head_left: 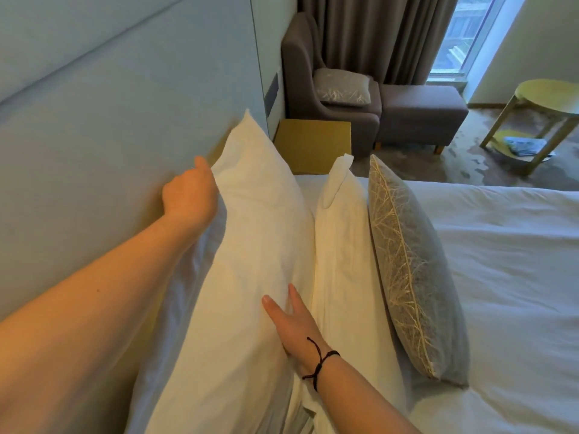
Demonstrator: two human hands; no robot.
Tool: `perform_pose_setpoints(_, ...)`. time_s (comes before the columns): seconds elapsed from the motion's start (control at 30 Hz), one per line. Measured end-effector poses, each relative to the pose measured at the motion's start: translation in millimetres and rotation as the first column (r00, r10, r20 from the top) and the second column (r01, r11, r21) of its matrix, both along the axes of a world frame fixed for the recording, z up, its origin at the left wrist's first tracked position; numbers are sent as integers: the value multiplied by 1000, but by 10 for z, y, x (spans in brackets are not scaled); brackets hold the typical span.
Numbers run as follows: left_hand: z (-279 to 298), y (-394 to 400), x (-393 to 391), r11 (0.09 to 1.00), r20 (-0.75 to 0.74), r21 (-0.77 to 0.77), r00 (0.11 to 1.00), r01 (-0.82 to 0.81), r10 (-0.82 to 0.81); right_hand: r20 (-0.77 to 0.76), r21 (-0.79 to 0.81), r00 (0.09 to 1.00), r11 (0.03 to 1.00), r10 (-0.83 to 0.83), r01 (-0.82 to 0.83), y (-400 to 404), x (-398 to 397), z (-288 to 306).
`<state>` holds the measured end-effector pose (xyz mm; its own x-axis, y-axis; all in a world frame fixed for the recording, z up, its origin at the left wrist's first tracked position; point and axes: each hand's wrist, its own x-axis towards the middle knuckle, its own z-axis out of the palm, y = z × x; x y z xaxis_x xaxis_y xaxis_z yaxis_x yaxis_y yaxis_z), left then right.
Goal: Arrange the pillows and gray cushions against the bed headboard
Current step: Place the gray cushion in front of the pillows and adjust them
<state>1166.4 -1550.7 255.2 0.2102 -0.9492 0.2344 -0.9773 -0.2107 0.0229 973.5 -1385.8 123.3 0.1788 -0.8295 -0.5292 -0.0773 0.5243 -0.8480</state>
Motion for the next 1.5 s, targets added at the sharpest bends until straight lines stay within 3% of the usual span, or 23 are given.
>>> perform_pose_setpoints(0.1, 39, 128, -116, 995, 83, 29, 992, 96, -98, -285, -122, 955, 986, 78, -117, 184, -362, -71)
perform_pose_setpoints(0.17, 38, 262, -335, 971, 83, 35, 968, 234, -237, -519, -197, 850, 955, 92, -224, 386, -634, -193)
perform_pose_setpoints(0.27, -239, 695, -932, 913, -110, 132, 921, 386, -373, -683, -147, 714, 927, 157, -344, 748, -933, -407)
perform_pose_setpoints(0.37, -856, 1415, -1595, 809, -426, 396, 868, 434, -257, -739, -129, 643, 893, 203, -431, 1122, -1069, -573)
perform_pose_setpoints(0.43, -1298, 1839, -1876, 733, -532, 571, 847, 369, -12, -703, -171, 695, 914, 148, -368, 1306, -1175, -651)
perform_pose_setpoints(0.5, -1605, 2121, -1989, 744, -518, 629, 836, 226, 184, -613, -168, 787, 960, 77, -224, 1414, -1323, -696)
perform_pose_setpoints(0.57, -1748, 2271, -2014, 801, -521, 593, 798, 84, 302, -529, -114, 848, 988, 29, -105, 1478, -1476, -733)
perform_pose_setpoints(0.63, -1768, 2290, -2047, 852, -634, 523, 674, 14, 378, -466, -48, 885, 998, 12, -39, 1514, -1597, -791)
perform_pose_setpoints(0.7, -1703, 2237, -2057, 887, -723, 461, 576, -8, 381, -390, -8, 920, 1000, -31, 30, 1509, -1664, -835)
perform_pose_setpoints(0.9, -1332, 2261, -2007, 966, -649, 257, 744, 18, 159, -226, 12, 952, 976, -208, 217, 1309, -1697, -753)
perform_pose_setpoints(1.1, -901, 2512, -2248, 996, -700, -35, 710, 80, -82, -89, 56, 940, 940, -330, 336, 1340, -1704, -532)
perform_pose_setpoints(1.33, -1051, 2849, -1813, 969, -608, 248, 781, 12, 145, -119, 96, 955, 954, -271, 283, 1532, -1514, -455)
perform_pose_setpoints(1.5, -1079, 3055, -1716, 955, -694, 296, 678, -36, 240, -186, 45, 961, 976, -204, 215, 1519, -1342, -385)
